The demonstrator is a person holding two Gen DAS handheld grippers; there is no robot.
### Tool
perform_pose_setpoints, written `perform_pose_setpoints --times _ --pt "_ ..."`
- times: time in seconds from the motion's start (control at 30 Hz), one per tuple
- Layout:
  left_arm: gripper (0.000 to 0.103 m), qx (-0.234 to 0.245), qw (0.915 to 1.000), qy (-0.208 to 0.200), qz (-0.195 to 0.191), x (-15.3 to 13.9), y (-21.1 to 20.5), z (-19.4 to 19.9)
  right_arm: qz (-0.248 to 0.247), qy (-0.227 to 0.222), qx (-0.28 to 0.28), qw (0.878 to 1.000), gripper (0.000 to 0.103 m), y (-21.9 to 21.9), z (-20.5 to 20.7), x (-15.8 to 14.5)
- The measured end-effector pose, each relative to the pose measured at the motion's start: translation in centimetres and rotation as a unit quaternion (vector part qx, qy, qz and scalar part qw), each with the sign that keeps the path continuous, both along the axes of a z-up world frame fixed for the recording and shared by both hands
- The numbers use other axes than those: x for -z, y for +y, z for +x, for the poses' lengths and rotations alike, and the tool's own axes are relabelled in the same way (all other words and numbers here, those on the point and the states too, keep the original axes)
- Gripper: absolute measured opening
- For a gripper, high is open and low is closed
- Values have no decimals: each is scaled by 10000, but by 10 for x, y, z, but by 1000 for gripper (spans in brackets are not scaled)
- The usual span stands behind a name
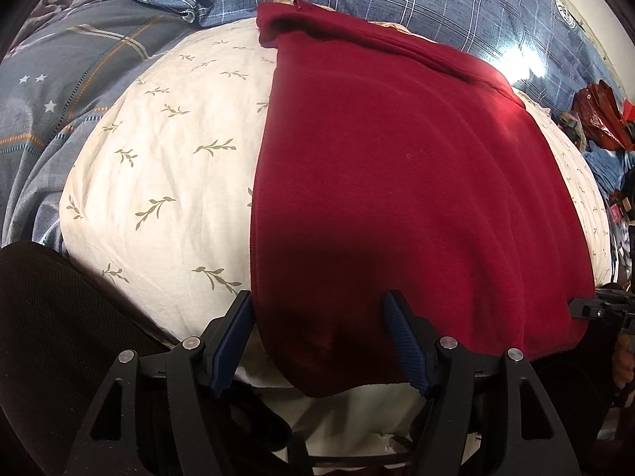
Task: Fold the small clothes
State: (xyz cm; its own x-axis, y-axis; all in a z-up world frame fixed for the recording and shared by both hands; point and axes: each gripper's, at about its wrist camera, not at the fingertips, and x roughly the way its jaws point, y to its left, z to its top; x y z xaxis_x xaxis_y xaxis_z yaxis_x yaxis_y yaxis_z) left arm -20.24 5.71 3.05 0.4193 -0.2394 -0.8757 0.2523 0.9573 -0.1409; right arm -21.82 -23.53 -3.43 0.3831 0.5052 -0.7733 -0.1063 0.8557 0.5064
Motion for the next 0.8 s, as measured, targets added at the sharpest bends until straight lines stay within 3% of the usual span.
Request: perform_pose_setpoints --times 0.07,0.17,0.37,0.43,0.53,0.6,0.67,0.8 --pt "65 4 10000 2 8 0 0 0 -50 -74 3 10000 16 0 -2 -2" --pt "65 13 10000 -2 20 0 1 1 -130 -195 32 9997 12 0 -5 -8" --pt "64 17 10000 45 8 -1 3 3 -75 -377 34 9993 12 0 -7 -19" --pt "62 10 10000 47 17 -1 3 4 -142 -295 -2 9995 18 3 -5 -15" --pt "52 -18 10000 29 39 -2 4 4 46 -92 131 9999 26 -1 -1 -5" --pt "33 -20 10000 23 19 -4 6 4 29 -44 157 9999 26 1 1 1" --pt "14 56 9999 78 -107 -8 7 5 10 -102 155 9998 11 2 2 1" --pt "12 285 9991 139 -272 -18 9 8 434 -634 209 9968 11 -4 1 -24"
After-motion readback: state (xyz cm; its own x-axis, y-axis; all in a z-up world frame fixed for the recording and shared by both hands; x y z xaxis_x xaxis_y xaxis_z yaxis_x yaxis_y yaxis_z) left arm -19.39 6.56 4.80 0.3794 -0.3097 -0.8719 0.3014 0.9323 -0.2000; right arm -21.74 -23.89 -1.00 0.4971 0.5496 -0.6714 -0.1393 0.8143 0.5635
